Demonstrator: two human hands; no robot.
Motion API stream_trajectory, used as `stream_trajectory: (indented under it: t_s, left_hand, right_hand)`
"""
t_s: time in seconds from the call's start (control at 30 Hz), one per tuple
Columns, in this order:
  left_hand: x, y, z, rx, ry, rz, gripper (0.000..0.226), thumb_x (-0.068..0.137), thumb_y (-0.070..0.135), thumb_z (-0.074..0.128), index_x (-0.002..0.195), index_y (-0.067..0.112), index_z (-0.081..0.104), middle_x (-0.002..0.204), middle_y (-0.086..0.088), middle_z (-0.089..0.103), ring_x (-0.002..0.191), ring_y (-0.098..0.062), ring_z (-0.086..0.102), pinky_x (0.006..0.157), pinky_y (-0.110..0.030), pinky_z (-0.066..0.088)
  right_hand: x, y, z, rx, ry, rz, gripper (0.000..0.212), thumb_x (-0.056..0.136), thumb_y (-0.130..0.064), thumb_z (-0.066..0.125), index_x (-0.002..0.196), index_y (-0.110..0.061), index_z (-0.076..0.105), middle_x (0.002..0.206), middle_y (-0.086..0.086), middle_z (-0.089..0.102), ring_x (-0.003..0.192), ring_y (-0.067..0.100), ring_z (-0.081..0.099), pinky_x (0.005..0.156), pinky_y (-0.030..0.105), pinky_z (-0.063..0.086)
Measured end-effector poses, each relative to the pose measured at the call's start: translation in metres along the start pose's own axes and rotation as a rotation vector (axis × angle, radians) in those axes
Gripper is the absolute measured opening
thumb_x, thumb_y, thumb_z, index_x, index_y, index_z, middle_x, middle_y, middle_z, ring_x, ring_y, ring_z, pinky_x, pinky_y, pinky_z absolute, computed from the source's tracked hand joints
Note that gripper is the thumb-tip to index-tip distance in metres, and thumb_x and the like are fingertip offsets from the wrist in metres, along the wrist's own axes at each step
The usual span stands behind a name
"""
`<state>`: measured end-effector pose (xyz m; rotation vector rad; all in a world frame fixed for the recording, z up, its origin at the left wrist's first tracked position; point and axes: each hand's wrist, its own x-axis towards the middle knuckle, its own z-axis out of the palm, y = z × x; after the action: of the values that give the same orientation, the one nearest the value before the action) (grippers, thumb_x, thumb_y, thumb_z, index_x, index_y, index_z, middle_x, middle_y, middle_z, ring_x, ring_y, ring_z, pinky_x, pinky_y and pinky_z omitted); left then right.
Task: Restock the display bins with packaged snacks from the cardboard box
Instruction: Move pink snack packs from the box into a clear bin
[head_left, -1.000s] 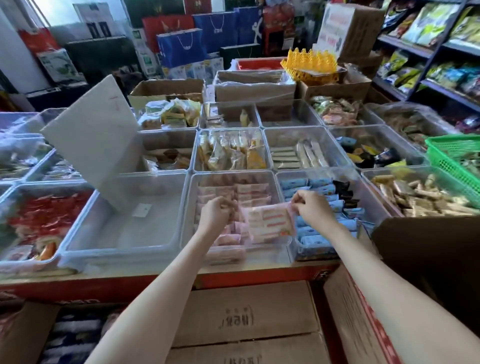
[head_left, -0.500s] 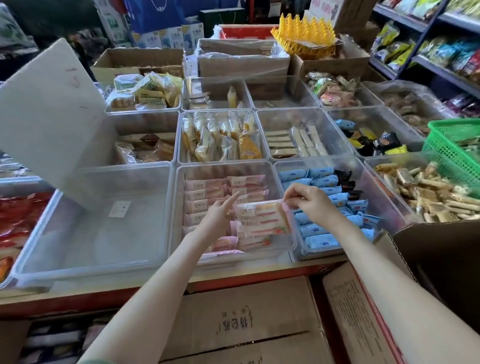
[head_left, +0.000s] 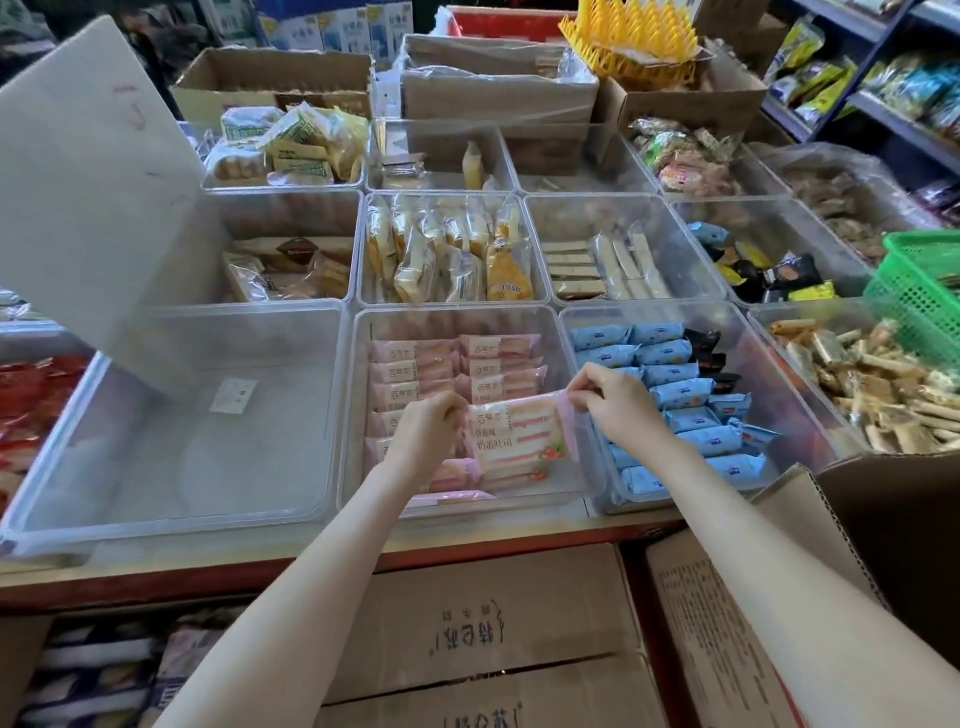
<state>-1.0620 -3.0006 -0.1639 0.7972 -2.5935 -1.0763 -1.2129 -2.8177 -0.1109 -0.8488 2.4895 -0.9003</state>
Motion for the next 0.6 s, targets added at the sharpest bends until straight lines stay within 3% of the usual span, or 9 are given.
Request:
stream_trajectory:
  t_s: [0.2, 0.33, 0.47, 0.53, 0.6]
  left_hand:
    - [-0.001, -0.006, 0.015, 0.185, -0.093, 0.094, 0.024, 0.089, 0.002, 0.049, 0.097, 0.013, 0.069, 0.090, -0.004, 0.071, 0.086, -0.027, 0.063, 0.071, -0.035, 0.048]
    - [0.002, 0.000, 0.020, 0.299, -0.034, 0.137, 0.024, 0.092, 0.007, 0.047, 0.095, 0.012, 0.070, 0.087, -0.007, 0.071, 0.080, -0.029, 0.062, 0.067, -0.034, 0.046]
    - [0.007, 0.003, 0.025, 0.274, 0.084, 0.128, 0.020, 0.090, 0.006, 0.049, 0.089, 0.005, 0.069, 0.082, -0.016, 0.068, 0.075, -0.035, 0.061, 0.061, -0.035, 0.043]
    - [0.006, 0.002, 0.027, 0.280, 0.073, 0.124, 0.020, 0.091, 0.005, 0.049, 0.091, 0.005, 0.069, 0.082, -0.016, 0.067, 0.075, -0.034, 0.060, 0.061, -0.033, 0.040]
    - [0.003, -0.002, 0.026, 0.309, 0.009, 0.123, 0.020, 0.091, 0.006, 0.048, 0.091, 0.006, 0.069, 0.085, -0.012, 0.068, 0.076, -0.029, 0.056, 0.062, -0.030, 0.034]
  right_hand:
    - [-0.007, 0.025, 0.011, -0.298, -0.052, 0.012, 0.009, 0.092, -0.013, 0.055, 0.085, -0.011, 0.060, 0.090, 0.001, 0.056, 0.096, 0.023, 0.052, 0.075, 0.033, 0.041]
    - [-0.003, 0.030, 0.021, -0.540, 0.021, -0.085, 0.009, 0.091, -0.010, 0.056, 0.090, -0.004, 0.063, 0.103, 0.007, 0.051, 0.102, 0.024, 0.044, 0.083, 0.033, 0.038]
    - [0.004, 0.025, 0.024, -0.553, 0.172, -0.189, 0.004, 0.078, 0.005, 0.061, 0.075, 0.003, 0.062, 0.092, 0.017, 0.054, 0.088, 0.035, 0.050, 0.068, 0.045, 0.046]
    - [0.004, 0.026, 0.024, -0.561, 0.205, -0.228, 0.005, 0.073, 0.007, 0.065, 0.071, 0.003, 0.062, 0.088, 0.019, 0.055, 0.084, 0.037, 0.052, 0.065, 0.045, 0.047]
    - [0.000, 0.024, 0.025, -0.646, 0.155, -0.219, 0.003, 0.079, 0.002, 0.060, 0.078, 0.003, 0.063, 0.100, 0.019, 0.054, 0.094, 0.035, 0.048, 0.072, 0.041, 0.041]
